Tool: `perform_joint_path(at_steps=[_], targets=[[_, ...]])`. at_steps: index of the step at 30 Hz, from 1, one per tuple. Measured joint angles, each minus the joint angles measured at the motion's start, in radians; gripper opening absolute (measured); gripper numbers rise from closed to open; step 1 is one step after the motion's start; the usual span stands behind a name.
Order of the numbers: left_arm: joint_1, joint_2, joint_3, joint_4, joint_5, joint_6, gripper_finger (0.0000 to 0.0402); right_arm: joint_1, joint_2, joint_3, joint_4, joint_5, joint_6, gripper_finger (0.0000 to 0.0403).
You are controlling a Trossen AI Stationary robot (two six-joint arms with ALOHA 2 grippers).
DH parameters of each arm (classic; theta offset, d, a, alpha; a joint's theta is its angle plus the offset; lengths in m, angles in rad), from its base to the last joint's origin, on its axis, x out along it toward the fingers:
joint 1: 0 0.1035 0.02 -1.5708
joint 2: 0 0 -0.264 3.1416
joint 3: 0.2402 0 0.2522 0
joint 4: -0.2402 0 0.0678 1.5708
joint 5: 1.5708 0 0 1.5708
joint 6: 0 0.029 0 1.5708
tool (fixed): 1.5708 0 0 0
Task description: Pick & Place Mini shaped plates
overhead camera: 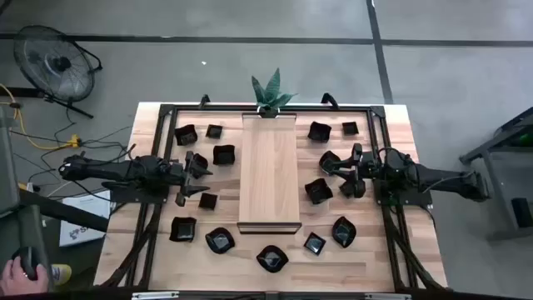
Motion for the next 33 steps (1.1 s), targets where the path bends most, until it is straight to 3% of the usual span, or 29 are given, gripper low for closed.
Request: perform_joint_path(at_steps=[33], targets=[[0.0,0.0,0.0,0.0,0.0,0.0,0.0234,-0.001,0.0,0.0,0.047,-0.003,-0.007,0.0124]])
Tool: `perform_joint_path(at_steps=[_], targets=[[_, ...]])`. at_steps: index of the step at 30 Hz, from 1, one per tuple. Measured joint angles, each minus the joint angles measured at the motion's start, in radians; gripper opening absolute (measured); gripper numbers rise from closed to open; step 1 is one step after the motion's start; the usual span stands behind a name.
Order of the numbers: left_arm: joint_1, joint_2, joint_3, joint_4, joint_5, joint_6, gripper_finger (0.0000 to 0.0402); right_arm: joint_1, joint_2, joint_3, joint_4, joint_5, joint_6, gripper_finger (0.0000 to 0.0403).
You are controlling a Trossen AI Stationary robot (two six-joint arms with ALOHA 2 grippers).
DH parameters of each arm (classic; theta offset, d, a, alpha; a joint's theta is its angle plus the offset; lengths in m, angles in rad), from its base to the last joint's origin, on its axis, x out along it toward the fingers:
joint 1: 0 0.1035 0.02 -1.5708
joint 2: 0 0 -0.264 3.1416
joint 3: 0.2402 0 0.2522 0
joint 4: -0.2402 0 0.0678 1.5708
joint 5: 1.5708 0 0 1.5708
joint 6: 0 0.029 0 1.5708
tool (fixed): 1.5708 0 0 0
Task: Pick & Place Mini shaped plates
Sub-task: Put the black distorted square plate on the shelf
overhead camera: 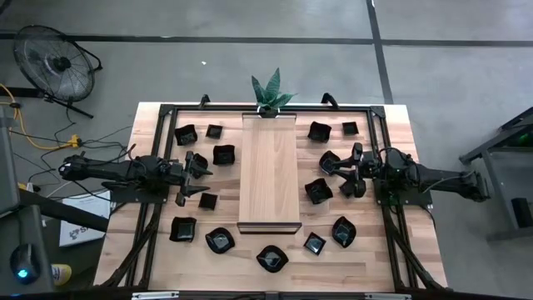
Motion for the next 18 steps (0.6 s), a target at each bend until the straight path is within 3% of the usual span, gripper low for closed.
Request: perform_joint_path(at_steps=[11,18], targets=[[0.0,0.0,0.0,0.002,0.0,0.0,0.0234,0.0,0.0,0.0,0.117,0.012,0.103,0.0124],[0.0,0.0,0.0,0.001,0.0,0.0,0.0234,0.0,0.021,0.03,0.046,0.338,0.089,0.0124]])
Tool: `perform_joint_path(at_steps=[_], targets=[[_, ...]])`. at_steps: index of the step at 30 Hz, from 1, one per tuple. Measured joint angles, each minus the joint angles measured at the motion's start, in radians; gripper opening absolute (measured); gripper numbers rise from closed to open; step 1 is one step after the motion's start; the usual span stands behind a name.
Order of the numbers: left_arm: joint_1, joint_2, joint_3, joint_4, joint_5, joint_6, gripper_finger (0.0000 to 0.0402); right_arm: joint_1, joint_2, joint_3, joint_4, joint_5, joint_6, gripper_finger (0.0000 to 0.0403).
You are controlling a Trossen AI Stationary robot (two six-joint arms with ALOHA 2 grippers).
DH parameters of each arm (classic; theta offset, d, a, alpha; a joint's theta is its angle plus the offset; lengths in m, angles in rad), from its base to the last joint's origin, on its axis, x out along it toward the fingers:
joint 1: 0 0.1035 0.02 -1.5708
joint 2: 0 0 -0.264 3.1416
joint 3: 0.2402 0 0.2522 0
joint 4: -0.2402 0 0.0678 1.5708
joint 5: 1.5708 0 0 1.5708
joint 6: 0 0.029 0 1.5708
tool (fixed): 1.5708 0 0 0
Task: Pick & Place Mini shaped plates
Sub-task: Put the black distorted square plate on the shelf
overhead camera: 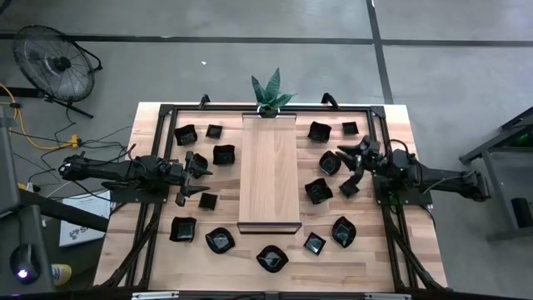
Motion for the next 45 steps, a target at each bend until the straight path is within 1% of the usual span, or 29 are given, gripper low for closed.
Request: perform_joint_path(at_steps=[2,6,9,11,13,15,16,18,21,25,29,33,37,41,45], targets=[[0.0,0.0,0.0,0.0,0.0,0.0,0.0234,0.0,0.025,0.029,-0.028,0.044,0.001,0.0124],[0.0,0.0,0.0,-0.001,0.0,0.0,0.0234,0.0,0.098,0.094,-0.063,0.088,0.007,0.0124],[0.0,0.0,0.0,-0.001,0.0,0.0,0.0234,0.0,0.164,0.16,-0.105,0.161,0.042,0.0124],[0.0,0.0,0.0,-0.001,0.0,0.0,0.0234,0.0,0.212,0.204,-0.146,0.219,0.111,0.0124],[0.0,0.0,0.0,-0.001,0.0,0.0,0.0234,0.0,0.261,0.248,-0.175,0.298,0.2,0.0124],[0.0,0.0,0.0,-0.001,0.0,0.0,0.0234,-0.001,0.313,0.295,-0.212,0.376,0.256,0.0124],[0.0,0.0,0.0,-0.001,0.0,0.0,0.0234,-0.004,0.339,0.321,-0.237,0.401,0.286,0.0124],[0.0,0.0,0.0,-0.001,0.0,0.0,0.0234,-0.024,0.391,0.379,-0.286,0.415,0.341,0.0124],[0.0,0.0,0.0,-0.001,0.0,0.0,0.0234,-0.076,0.473,0.483,-0.381,0.372,0.417,0.0124],[0.0,0.0,0.0,-0.001,0.0,0.0,0.0234,-0.17,0.594,0.632,-0.543,0.252,0.519,0.0124],[0.0,0.0,0.0,-0.001,0.0,0.0,0.0234,-0.27,0.724,0.758,-0.653,0.124,0.529,0.0124],[0.0,0.0,0.0,-0.001,0.0,0.0,0.0234,-0.375,0.86,0.855,-0.783,0.03,0.553,0.0124],[0.0,0.0,0.0,-0.001,0.0,0.0,0.0234,-0.465,0.975,0.899,-0.868,-0.059,0.59,0.0124],[0.0,0.0,0.0,-0.001,0.0,0.0,0.0234,-0.54,1.072,0.888,-0.862,-0.162,0.594,0.0124],[0.0,0.0,0.0,-0.001,0.0,0.0,0.0234,-0.601,1.172,0.865,-0.853,-0.224,0.573,0.0124]])
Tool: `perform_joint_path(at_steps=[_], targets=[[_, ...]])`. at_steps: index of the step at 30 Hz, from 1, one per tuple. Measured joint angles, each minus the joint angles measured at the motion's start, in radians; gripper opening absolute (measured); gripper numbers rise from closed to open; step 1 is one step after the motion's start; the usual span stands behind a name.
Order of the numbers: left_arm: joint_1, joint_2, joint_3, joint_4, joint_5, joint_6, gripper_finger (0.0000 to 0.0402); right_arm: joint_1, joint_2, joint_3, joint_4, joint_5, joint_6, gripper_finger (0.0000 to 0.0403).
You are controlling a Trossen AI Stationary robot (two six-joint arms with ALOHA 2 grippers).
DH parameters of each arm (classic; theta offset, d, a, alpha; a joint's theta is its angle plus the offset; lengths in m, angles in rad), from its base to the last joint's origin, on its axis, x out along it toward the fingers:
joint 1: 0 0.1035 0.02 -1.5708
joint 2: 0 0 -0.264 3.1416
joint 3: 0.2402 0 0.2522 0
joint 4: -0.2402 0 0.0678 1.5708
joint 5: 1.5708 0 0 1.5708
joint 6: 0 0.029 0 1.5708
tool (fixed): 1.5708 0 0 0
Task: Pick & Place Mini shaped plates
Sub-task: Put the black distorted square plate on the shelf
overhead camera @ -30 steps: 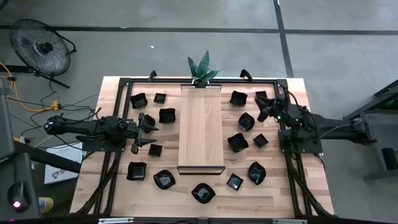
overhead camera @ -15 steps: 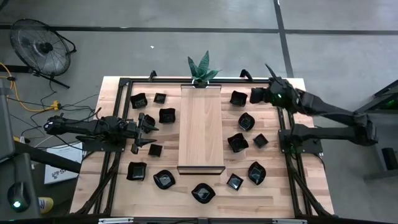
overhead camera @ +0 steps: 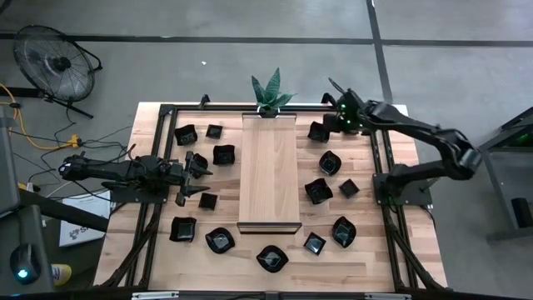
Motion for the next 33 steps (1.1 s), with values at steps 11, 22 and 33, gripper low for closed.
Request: perform_joint_path(at_steps=[11,22,33], targets=[[0.0,0.0,0.0,0.0,0.0,0.0,0.0234,-0.068,0.2,-0.004,0.093,-0.107,-0.1,0.0124],[0.0,0.0,0.0,0.0,0.0,0.0,0.0234,-0.064,0.257,-0.004,0.135,-0.041,-0.062,0.0124],[0.0,0.0,0.0,0.0,0.0,0.0,0.0234,-0.02,0.257,-0.004,0.139,-0.021,0.026,0.0124]])
